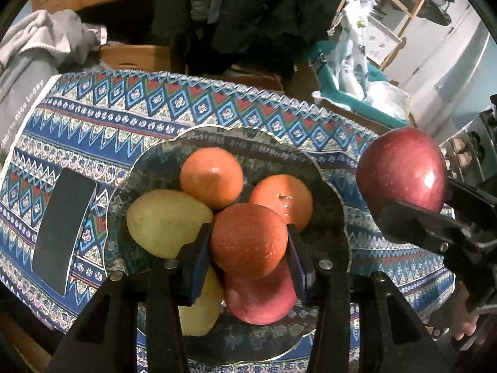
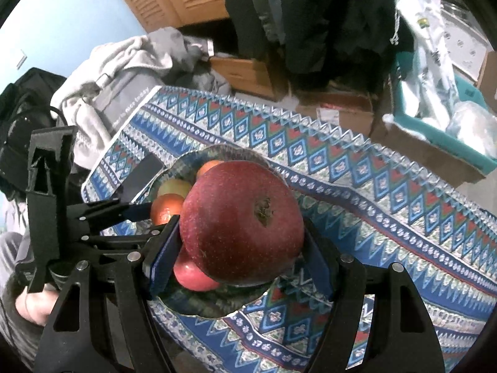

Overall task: Organize fruits
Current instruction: 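Lower the orange into the bowl with the left tool while the right tool lowers the apple in, then open both tools and lift them away from the bowl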

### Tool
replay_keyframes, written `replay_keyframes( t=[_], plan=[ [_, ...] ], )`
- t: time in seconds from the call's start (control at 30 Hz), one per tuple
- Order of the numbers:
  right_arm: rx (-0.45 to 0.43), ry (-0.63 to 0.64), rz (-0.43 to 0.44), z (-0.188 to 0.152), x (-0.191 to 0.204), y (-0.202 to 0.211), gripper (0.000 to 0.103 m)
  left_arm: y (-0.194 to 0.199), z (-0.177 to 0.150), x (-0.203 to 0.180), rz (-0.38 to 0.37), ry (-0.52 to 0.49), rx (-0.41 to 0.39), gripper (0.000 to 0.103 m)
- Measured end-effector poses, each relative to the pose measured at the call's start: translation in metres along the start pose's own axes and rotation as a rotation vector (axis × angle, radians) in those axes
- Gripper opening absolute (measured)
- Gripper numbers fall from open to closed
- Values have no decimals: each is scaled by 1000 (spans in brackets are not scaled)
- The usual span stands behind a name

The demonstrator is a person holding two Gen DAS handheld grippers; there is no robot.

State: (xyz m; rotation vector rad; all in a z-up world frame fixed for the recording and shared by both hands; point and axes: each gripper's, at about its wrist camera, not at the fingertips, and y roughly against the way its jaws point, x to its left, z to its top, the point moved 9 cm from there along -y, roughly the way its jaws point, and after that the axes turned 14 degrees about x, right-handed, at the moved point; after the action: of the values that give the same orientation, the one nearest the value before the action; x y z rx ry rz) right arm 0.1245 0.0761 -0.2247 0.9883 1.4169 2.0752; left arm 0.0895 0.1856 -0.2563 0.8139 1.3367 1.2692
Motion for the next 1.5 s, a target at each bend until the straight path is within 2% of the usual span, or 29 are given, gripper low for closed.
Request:
replay_keyframes(
  t=[0.2,0.27,0.3,0.33,0.87,1.07,1.23,1.5],
  plan=[
    [30,-2,6,-2,1,-14,74,-9,-1,11,10,26,23,48],
    [40,0,4,-3,3,-19,74,-7,-3,14,5,34,31,58],
    [46,1,3,-3,3,-22,74,-6,-4,15,8,39,32,66],
    [50,0,3,-4,3,-24,74,-3,-6,17,14,41,28,68],
    [154,5,9,-23,7,-64,74,15,-25,29,58,45,34,68],
    [128,-16,29,-20,4,-53,75,21,-31,25,56,36,32,68],
    [87,-9,28,-16,6,-33,75,36,-31,15,52,13,0,68],
    [-12,0,-42,-12,5,20,75,68,-29,1,33,-13,-64,68]
  ],
)
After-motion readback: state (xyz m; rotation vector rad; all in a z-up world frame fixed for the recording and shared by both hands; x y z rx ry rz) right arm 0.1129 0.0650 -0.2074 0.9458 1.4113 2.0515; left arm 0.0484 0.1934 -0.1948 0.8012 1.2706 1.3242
